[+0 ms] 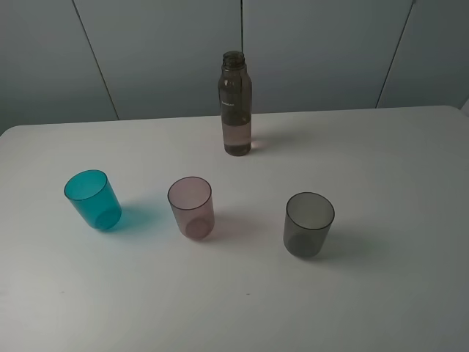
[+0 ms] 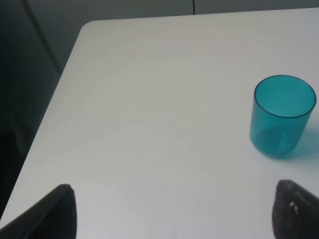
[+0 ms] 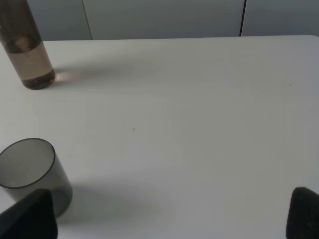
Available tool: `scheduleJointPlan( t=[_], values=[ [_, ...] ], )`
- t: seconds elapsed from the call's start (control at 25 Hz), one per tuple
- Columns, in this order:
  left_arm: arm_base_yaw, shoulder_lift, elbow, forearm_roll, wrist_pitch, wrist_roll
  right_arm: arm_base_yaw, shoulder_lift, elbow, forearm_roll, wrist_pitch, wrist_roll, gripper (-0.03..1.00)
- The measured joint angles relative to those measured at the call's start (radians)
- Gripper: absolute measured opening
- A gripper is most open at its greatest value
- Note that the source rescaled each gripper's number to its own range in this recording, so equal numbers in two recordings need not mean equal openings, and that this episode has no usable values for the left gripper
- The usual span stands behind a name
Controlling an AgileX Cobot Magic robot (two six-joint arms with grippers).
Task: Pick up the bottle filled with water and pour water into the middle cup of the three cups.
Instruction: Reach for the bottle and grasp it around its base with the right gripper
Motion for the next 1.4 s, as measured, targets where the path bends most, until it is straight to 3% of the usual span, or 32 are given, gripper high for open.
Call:
scheduleJointPlan(
  t=[1.4],
  values=[
    [0.0, 0.0, 0.0, 0.0, 0.0, 0.0, 0.0, 0.0, 0.0, 0.0, 0.0, 0.0, 0.99]
  ],
)
